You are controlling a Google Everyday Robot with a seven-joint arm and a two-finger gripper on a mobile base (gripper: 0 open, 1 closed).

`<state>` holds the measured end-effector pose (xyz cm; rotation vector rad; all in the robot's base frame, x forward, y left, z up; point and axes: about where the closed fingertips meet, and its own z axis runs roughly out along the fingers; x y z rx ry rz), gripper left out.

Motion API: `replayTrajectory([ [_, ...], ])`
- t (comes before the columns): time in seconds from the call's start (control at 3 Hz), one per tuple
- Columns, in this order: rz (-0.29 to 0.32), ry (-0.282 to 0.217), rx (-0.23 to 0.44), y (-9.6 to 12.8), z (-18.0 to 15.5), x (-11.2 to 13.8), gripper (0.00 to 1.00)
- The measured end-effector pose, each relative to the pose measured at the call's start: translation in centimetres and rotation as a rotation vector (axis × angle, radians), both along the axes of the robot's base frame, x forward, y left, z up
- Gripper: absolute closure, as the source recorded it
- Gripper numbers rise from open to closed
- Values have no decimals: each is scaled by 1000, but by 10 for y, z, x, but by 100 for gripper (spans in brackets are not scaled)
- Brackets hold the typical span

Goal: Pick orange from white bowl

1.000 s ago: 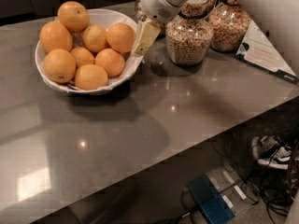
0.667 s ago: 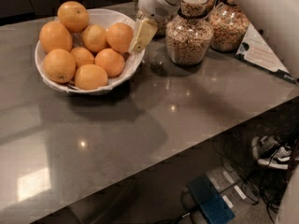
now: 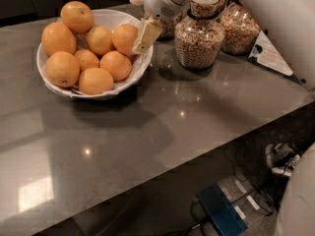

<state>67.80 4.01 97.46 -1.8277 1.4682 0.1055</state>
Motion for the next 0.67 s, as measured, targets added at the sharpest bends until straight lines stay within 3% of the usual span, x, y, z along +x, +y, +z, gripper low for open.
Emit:
replayTrajectory([
  [0.67,21,35,4,9,-14,8,26],
])
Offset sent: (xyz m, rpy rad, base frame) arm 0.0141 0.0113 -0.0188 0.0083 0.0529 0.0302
